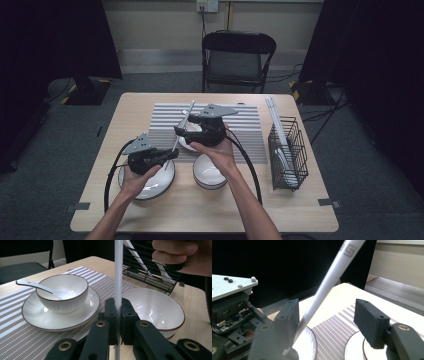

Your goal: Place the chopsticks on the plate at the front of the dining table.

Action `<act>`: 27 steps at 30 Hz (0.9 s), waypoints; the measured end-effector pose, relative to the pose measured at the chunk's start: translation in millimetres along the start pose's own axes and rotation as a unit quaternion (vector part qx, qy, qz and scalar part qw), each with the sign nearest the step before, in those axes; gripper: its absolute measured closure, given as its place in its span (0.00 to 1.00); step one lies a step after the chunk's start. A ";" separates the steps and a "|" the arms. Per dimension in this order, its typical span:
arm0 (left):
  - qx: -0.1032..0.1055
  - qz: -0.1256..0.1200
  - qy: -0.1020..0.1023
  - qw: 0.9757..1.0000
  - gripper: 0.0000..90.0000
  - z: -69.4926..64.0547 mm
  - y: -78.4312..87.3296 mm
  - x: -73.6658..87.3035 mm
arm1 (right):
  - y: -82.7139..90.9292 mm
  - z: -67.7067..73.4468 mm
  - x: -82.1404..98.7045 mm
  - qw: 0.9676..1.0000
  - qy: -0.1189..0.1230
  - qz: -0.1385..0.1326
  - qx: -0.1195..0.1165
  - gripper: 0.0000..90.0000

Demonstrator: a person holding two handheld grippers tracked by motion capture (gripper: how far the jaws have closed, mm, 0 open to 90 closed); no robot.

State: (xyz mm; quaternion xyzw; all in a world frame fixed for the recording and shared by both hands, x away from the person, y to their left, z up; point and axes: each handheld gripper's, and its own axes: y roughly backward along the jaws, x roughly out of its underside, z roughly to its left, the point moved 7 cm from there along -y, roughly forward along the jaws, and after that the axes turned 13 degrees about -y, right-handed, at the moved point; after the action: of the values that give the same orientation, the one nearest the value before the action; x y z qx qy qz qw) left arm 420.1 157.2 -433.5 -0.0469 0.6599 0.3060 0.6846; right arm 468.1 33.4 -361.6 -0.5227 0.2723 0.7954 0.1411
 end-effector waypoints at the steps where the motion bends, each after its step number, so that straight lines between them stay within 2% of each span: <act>1: -0.002 0.002 -0.004 1.000 0.96 0.5 -0.2 0.4 | 0.5 -0.7 0.3 1.000 -0.001 0.000 0.000 0.39; 8: 0.000 0.006 -0.003 1.000 0.96 0.6 -0.3 1.5 | 6.0 -9.0 3.0 1.000 -0.007 -0.005 0.012 0.34; 15: -0.002 0.006 -0.001 1.000 0.96 1.9 -0.4 3.2 | 10.2 -16.0 7.3 1.000 -0.010 -0.004 0.026 0.35; 27: 0.001 0.001 0.016 1.000 0.96 4.6 2.1 5.2 | 13.3 -23.5 12.7 0.999 -0.012 -0.003 0.043 0.38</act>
State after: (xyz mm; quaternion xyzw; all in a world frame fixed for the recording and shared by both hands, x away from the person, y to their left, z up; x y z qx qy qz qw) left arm 422.8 162.8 -437.1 -0.0501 0.6709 0.3050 0.6740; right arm 473.8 8.2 -376.5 -0.5075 0.3033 0.7887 0.1687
